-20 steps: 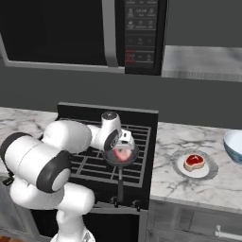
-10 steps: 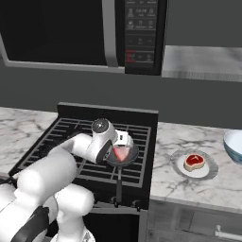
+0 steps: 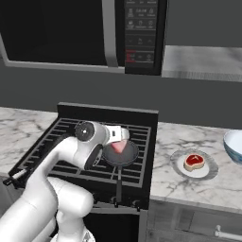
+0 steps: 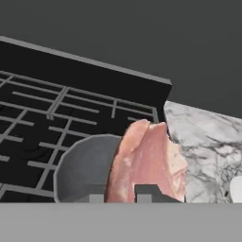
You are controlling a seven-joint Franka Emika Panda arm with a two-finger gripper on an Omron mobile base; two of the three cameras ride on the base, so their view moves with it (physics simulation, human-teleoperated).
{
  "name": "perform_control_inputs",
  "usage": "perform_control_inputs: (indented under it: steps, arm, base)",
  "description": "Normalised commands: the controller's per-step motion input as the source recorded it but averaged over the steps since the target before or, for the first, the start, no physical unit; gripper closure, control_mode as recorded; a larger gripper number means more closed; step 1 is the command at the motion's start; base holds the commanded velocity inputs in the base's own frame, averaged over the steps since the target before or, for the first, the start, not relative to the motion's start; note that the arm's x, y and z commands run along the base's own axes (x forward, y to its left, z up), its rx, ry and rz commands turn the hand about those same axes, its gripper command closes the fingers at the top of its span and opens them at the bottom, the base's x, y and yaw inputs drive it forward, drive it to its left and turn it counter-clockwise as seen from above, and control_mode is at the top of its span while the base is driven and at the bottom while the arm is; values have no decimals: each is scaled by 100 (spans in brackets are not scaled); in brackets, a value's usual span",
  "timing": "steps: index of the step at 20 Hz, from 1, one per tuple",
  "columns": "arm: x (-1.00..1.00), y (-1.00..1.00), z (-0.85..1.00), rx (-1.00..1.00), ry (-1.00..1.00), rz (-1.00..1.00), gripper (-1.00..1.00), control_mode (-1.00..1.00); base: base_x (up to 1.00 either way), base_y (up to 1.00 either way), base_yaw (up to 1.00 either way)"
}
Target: Place one of the steaks on the plate and the other in the bowl. Then place the bowl in the fridge.
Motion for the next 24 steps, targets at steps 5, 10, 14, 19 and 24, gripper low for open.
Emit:
perform_control_inputs:
  steps: [5,10,14,19,24]
  arm:
    - [-60,0,87,-1,8,2,100,-100]
    - [-78,10,56,-1,6,3,100,-100]
    - [-59,44,38,-13,-11,8,100,-100]
    - [-53,27,42,-13,-10,4,100,-100]
    - [-56,6,46,-1,0,0,100,-100]
  base:
    - [0,0,0]
    - [0,0,0]
    - [0,0,0]
    - [0,0,0]
    - [0,0,0]
